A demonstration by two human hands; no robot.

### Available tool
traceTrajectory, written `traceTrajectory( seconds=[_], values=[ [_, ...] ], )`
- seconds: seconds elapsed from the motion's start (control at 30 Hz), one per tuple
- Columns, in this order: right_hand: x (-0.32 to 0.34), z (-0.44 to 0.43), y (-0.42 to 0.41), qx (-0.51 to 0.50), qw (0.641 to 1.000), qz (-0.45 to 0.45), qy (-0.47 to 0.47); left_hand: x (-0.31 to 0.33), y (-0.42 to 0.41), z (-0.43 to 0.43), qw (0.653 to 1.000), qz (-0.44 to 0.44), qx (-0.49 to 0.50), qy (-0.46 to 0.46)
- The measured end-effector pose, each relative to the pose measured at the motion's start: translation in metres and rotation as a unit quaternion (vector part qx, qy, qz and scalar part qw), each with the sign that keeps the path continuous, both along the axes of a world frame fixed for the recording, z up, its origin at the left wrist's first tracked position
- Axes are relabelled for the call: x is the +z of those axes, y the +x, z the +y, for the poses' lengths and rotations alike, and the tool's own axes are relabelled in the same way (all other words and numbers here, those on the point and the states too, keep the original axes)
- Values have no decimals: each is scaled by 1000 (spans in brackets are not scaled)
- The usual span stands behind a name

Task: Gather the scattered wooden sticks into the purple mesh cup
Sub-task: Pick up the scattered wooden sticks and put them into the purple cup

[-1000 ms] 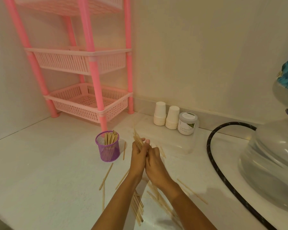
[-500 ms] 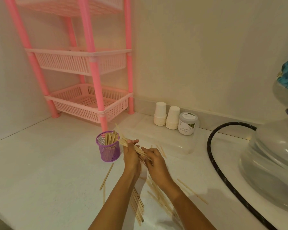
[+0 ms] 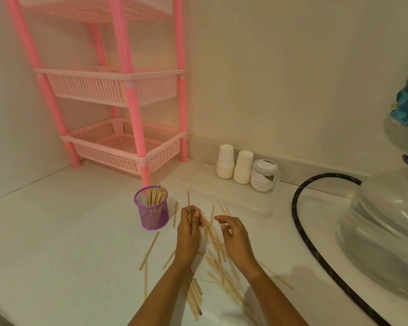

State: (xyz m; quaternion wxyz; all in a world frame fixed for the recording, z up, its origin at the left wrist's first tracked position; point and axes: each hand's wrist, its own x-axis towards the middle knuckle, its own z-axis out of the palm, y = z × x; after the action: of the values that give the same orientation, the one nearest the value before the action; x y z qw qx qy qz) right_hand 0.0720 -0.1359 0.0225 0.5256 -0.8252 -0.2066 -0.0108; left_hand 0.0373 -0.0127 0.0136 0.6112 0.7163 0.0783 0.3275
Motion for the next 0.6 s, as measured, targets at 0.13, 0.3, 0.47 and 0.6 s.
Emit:
traceTrajectory(
  seconds=[0.13, 0.3, 0.47, 0.6],
  values=[
    [-4, -2, 2, -3, 1000, -3, -10, -8, 1, -2, 1000, 7, 6, 18],
    [-9, -4, 7, -2, 1000, 4, -3, 1, 6, 0, 999, 14, 32, -19],
    [-16, -10, 11, -1, 1000, 6, -8, 51, 8, 16, 990, -66, 91, -83],
    [-21, -14, 13, -8, 1000, 7, -14, 97, 12, 56, 976, -120, 158, -83]
  ],
)
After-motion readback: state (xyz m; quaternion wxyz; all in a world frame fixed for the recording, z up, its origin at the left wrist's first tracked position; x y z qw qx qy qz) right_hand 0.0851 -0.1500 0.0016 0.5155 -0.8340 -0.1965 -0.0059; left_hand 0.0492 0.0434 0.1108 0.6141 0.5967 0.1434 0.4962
